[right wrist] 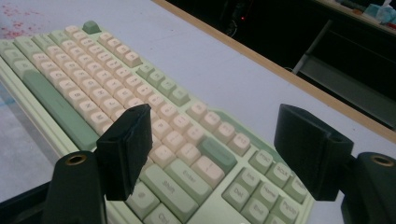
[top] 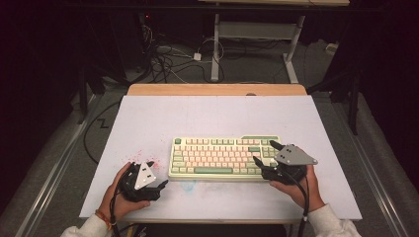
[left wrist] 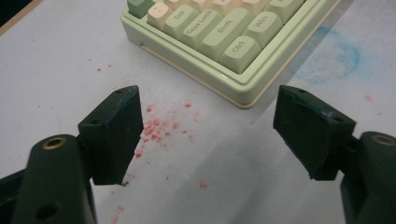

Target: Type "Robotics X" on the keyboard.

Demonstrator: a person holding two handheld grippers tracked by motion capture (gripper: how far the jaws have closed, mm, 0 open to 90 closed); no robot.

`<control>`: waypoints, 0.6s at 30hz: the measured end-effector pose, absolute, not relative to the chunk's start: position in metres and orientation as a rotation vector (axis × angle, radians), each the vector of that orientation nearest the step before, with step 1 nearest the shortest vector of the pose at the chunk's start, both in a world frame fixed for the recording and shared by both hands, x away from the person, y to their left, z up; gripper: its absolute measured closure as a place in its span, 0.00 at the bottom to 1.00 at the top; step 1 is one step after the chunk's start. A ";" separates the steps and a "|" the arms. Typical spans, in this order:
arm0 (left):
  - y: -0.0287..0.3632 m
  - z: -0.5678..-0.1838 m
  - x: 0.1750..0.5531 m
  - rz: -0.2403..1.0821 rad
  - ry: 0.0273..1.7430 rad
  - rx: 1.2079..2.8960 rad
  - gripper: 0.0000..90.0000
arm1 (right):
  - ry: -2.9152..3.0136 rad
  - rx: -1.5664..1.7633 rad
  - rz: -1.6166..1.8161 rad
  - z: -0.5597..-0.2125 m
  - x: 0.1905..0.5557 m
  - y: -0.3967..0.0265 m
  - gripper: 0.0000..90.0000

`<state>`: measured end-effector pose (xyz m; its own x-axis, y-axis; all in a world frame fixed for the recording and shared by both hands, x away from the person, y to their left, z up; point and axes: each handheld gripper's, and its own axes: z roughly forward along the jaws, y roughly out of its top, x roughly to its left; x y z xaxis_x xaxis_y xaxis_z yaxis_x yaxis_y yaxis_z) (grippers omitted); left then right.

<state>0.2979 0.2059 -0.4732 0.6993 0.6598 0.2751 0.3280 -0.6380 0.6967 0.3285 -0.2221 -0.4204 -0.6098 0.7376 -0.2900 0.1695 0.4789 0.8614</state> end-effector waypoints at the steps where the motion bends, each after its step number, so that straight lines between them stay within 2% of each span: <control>1: 0.206 -0.473 0.298 0.692 0.753 2.279 0.26 | 2.062 0.750 1.098 -0.421 0.327 -0.225 0.31; 9: 0.207 -0.468 0.298 0.673 0.768 2.254 0.28 | 2.042 0.794 1.089 -0.430 0.317 -0.243 0.31; 18: 0.207 -0.462 0.299 0.616 0.791 2.237 0.45 | 2.037 0.823 1.038 -0.443 0.304 -0.258 0.28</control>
